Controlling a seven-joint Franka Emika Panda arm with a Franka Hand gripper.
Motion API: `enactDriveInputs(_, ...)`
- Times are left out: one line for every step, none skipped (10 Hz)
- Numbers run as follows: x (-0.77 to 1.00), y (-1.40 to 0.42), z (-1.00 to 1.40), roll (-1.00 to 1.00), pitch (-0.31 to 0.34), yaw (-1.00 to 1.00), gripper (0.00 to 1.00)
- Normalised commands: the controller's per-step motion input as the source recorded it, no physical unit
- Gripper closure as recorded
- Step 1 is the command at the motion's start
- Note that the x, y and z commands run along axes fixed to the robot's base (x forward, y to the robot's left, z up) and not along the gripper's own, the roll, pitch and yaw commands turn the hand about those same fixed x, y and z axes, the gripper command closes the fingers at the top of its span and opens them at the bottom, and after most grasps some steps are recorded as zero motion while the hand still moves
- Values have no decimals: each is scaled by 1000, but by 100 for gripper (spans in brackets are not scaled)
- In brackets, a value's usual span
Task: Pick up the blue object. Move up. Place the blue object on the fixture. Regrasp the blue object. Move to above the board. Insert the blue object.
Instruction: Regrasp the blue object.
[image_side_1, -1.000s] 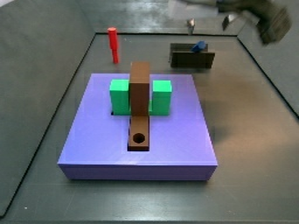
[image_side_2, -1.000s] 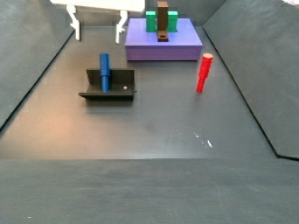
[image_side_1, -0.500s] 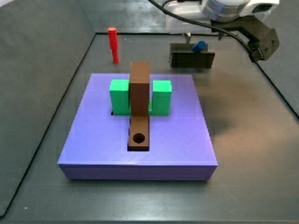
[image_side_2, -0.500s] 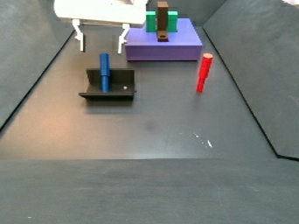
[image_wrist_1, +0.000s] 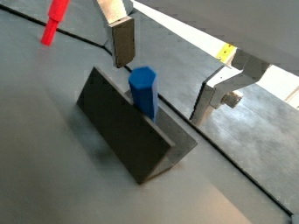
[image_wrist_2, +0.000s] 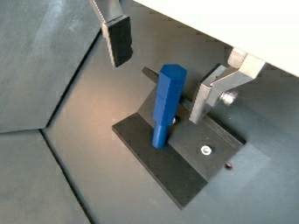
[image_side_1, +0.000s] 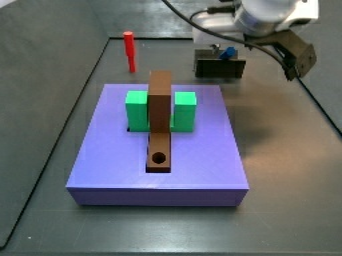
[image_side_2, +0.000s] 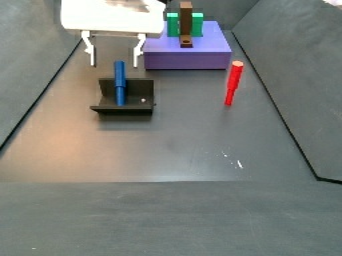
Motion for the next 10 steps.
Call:
enactDriveInputs(163, -103, -171, 266, 171, 0, 0)
enactDriveInputs(117, -103, -197, 249, 151, 0, 0)
enactDriveInputs(49, -40, -169, 226, 134, -9, 0)
enactDriveInputs(26, 0, -94, 154, 120, 0, 0)
enactDriveInputs(23, 29, 0, 0, 114, 0, 0)
enactDriveInputs(0, 54, 0, 0, 46, 0, 0)
enactDriveInputs(0, 0, 0, 29, 23, 0, 0)
enactDriveInputs(0, 0, -11, 0, 6, 0, 0)
enactDriveInputs(3, 0, 0, 0, 14, 0, 0)
enactDriveInputs(0, 0, 0, 0, 0, 0, 0)
